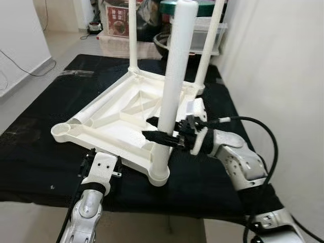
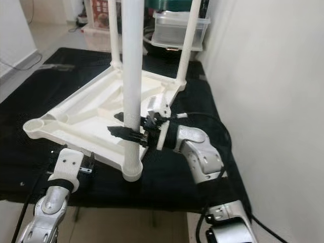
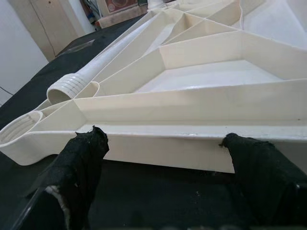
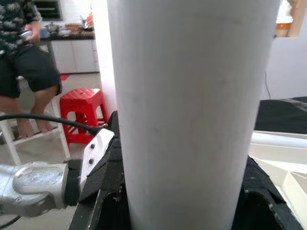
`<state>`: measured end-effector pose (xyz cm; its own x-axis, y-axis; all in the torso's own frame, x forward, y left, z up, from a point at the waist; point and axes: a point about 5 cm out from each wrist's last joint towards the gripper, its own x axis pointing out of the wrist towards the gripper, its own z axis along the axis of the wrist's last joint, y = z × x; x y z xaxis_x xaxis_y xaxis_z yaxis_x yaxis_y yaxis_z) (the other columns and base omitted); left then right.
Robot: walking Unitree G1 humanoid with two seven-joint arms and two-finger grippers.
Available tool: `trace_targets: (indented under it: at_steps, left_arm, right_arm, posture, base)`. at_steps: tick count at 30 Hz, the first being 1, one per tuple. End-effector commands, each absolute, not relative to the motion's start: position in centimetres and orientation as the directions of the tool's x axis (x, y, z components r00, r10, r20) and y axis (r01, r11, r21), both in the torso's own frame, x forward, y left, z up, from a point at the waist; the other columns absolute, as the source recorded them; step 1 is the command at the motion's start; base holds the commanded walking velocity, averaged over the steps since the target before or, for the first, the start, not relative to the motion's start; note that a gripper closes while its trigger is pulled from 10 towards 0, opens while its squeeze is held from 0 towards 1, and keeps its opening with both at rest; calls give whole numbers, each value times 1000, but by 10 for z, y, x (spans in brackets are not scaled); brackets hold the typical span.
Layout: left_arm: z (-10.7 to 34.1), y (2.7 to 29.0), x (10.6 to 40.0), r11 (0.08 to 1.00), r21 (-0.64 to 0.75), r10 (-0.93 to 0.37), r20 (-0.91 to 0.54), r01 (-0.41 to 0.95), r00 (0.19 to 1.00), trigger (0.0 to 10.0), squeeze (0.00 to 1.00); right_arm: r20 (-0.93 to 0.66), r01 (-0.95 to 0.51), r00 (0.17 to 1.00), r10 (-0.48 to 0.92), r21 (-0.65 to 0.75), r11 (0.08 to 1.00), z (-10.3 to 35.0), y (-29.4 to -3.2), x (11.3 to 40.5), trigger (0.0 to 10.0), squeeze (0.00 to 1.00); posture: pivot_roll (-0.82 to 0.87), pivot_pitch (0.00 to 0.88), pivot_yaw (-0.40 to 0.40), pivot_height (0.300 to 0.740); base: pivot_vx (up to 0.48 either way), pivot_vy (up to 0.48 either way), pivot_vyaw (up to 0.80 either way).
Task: Building children table
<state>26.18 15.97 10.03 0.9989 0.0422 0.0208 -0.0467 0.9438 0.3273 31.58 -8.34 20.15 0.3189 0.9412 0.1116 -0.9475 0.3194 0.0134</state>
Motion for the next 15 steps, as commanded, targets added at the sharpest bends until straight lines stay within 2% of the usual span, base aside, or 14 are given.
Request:
trace_targets:
  at_steps: [1,2,3,4,5,6,9,10,11,13,14,15]
  left_arm:
    - [99,154,261,944,330,19,17,-23,1000,10000,0]
    - [99,154,261,944,330,19,17,-23,1000,10000,0]
    - [98,153,260,944,330,16,15,-20,1000,10000,0]
    - [98,153,260,944,330,16,15,-20,1000,10000,0]
    - [98,153,260,944,330,14,14,-18,1000,10000,0]
    - [98,153,260,944,329,14,14,-17,1000,10000,0]
    - [98,153,259,944,329,14,13,-17,1000,10000,0]
    - [97,154,259,944,330,15,11,-17,1000,10000,0]
    - [97,155,258,943,331,15,9,-17,1000,10000,0]
    - [96,155,258,943,332,14,7,-15,1000,10000,0]
    - [96,155,258,943,332,14,7,-15,1000,10000,0]
    - [96,154,258,943,331,13,7,-15,1000,10000,0]
  right_arm:
    - [-94,-695,705,703,103,711,158,-90,342,0,0]
    - [-94,-695,705,703,103,711,158,-90,342,0,0]
    - [-226,-255,936,272,102,962,140,-128,359,0,0]
    - [-226,-255,936,272,102,962,140,-128,359,0,0]
    - [-317,62,947,-46,41,997,122,-160,355,0,0]
    - [-365,228,906,-214,-5,974,112,-179,348,0,0]
    - [-378,246,895,-238,-25,969,106,-185,338,0,0]
    - [-412,171,897,-159,-7,985,102,-177,329,0,0]
    - [-412,62,910,-44,32,998,104,-163,324,10000,0]
    - [-280,-182,936,212,130,975,125,-136,324,10000,0]
    - [-280,-182,936,212,130,975,125,-136,324,10000,0]
    - [-211,-249,937,280,162,955,134,-128,325,10000,0]
  posture:
    - [38,0,-81,740]
    - [38,0,-81,740]
    - [35,0,-81,740]
    - [35,0,-81,740]
    - [42,0,-82,740]
    - [42,0,-82,740]
    - [34,0,-76,740]
    - [33,0,-76,740]
    - [28,0,-75,740]
    - [28,0,-75,740]
    - [28,0,-75,740]
    - [28,0,-75,740]
  base:
    - [0,0,0]
    - [0,0,0]
    - [0,0,0]
    - [0,0,0]
    - [0,0,0]
    - [0,0,0]
    - [0,0,0]
    - [0,0,0]
    - [0,0,0]
    - [0,0,0]
    - [0,0,0]
    - [0,0,0]
